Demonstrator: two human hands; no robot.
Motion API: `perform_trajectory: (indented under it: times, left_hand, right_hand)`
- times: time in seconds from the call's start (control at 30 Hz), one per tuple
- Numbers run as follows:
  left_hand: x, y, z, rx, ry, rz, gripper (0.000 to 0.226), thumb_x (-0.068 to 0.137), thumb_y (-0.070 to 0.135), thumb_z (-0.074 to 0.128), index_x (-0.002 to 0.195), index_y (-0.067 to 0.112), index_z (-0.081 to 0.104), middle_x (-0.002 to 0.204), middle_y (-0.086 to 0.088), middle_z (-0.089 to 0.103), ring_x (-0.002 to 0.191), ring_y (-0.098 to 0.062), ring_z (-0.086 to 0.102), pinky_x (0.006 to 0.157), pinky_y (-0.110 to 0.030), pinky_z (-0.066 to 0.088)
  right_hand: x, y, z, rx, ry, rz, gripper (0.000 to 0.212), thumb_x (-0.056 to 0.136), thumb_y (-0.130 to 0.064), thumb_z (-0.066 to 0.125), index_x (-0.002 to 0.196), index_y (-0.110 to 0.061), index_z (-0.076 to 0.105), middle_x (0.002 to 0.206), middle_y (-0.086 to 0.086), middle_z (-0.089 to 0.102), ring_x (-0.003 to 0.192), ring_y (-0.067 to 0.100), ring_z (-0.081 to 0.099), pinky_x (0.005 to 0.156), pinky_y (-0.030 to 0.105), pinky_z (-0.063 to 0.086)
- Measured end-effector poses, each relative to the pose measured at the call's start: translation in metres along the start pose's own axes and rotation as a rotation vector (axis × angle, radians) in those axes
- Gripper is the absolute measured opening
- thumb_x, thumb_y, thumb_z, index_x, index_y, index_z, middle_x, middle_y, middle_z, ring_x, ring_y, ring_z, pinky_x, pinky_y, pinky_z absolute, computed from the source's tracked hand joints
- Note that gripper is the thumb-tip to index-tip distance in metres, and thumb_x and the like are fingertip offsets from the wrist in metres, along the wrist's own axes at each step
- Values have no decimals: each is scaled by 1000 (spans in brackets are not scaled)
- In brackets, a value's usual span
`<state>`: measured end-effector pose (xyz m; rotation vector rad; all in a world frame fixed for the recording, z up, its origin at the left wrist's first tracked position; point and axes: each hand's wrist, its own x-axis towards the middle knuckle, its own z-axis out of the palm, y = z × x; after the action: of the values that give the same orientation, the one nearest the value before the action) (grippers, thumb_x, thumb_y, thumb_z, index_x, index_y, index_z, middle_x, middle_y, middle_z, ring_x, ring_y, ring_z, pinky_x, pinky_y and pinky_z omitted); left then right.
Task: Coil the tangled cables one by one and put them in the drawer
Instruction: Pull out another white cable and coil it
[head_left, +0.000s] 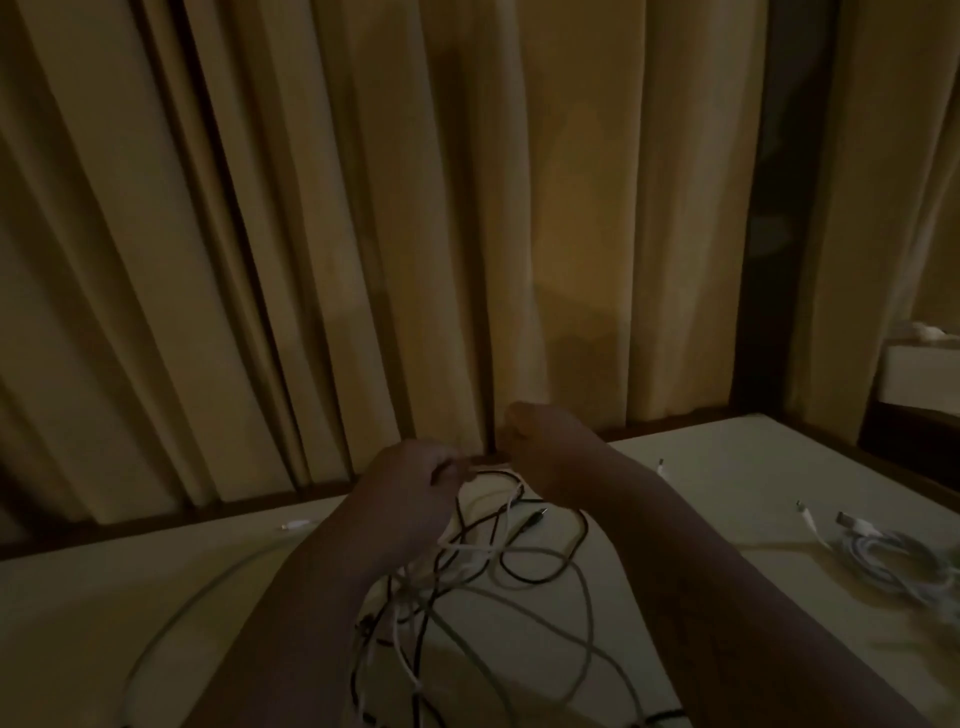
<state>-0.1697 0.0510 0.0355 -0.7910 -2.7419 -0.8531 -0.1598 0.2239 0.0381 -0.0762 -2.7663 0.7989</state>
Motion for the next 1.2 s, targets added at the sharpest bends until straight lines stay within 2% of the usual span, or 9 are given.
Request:
perform_trajectory:
  times: [0.07,0.13,0.2,0.37,0.53,0.73,0.87,1.1,1.2]
  left_hand:
    - [1,-3,3,58,85,85,28,105,23,44,83,25,61,70,12,49,63,0,49,52,-12,30]
    - [5,-9,8,79,193,197,24,105,19,43,94,22,65,85,13,51,81,-6,50,65,-8,33]
    - [9,-17,11,94,282,300,26,104,21,40,97,21,65,90,14,46,87,-9,48,72,-9,33]
    - [7,-13,12,-37,374,387,20,99,20,38,92,26,55,88,16,44,82,-7,46,70,-15,34]
    - [8,-15,19,-258,378,256,28,105,38,39,97,25,62,90,10,64,84,-8,63,71,-36,52]
    - [4,-8,35,-400,330,187,32,103,41,42,85,26,64,73,5,63,65,-7,58,60,-26,44]
    - [0,4,42,-347,210,189,28,105,34,44,85,30,62,57,1,48,50,-9,44,51,-26,34]
    - [-5,9,45,-277,5,93,23,104,37,47,96,30,67,53,18,53,48,3,49,49,-16,31]
    - [-6,12,40,-171,-33,73,22,104,37,47,94,31,65,59,8,56,46,1,49,45,-16,32]
  right_hand:
    - [0,1,1,20,-160,1,25,105,-18,44,114,-3,62,108,15,62,103,30,61,84,37,43]
    - [0,3,3,273,-332,-1,29,105,-25,47,92,-6,65,81,10,64,70,23,59,72,39,43]
    - [1,10,3,583,-415,4,46,105,-39,46,79,-6,62,57,5,51,48,17,41,56,34,33]
    - [-2,12,-7,969,-740,-41,66,96,-72,30,60,-19,45,51,-6,26,44,10,12,43,26,8]
    - [-1,9,-10,1470,-950,-137,54,97,-66,36,66,-22,32,56,-8,21,45,6,15,41,23,10]
    - [-4,0,-27,1976,-701,-245,59,95,-70,27,72,-18,44,60,-9,24,50,7,19,44,22,19]
    - [-5,-6,-28,2150,-358,-248,60,97,-67,23,79,-15,46,65,-4,33,55,11,30,54,26,30]
    - [2,0,-38,1952,159,-126,59,101,-64,23,82,-14,48,66,-1,35,60,14,35,66,32,32]
    - [8,4,-27,1504,329,-96,48,107,-48,24,82,-16,51,60,-5,42,57,11,41,66,34,38]
